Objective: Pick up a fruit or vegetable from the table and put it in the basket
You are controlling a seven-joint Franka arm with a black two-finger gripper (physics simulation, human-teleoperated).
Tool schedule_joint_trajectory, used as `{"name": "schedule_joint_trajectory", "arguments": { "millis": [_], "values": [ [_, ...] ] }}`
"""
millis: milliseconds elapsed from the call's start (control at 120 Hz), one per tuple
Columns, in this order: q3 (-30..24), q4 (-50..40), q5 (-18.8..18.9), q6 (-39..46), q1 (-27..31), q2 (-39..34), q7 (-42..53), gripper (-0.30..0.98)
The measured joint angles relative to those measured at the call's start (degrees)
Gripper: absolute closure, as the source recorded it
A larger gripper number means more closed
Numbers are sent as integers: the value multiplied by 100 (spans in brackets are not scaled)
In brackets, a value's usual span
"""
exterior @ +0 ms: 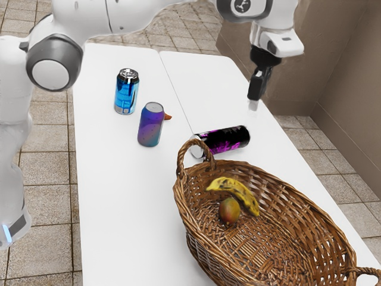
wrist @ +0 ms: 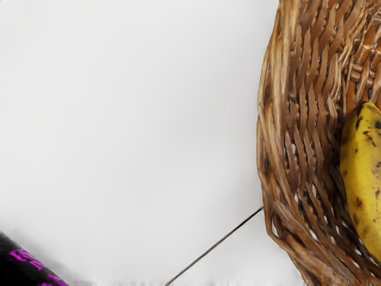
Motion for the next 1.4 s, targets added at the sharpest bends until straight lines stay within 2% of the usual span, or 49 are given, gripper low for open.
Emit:
{"name": "schedule_joint_trajectory", "arguments": {
  "millis": [58, 225, 308, 633, 800, 1050, 1158, 1308, 1400],
  "values": [
    [-6, 110, 10, -135, 492, 3, 72, 2],
    [-4, 117, -11, -334, 2629, 283, 403, 0],
    [-24, 108, -104, -384, 3154, 491, 536, 0],
    [-22, -135, -423, -333, 3524, 1291, 724, 0],
    [-22, -892, -539, -298, 3923, 1431, 458, 0],
    [-33, -1229, -577, -181, 3886, 1541, 117, 0],
    [-23, -1379, -532, -120, 3617, 1198, 34, 0],
    [-11, -2537, -337, 199, 3538, 173, -58, 0],
    [-13, -2806, -215, 419, 3345, -27, -117, 0]
  ]
}}
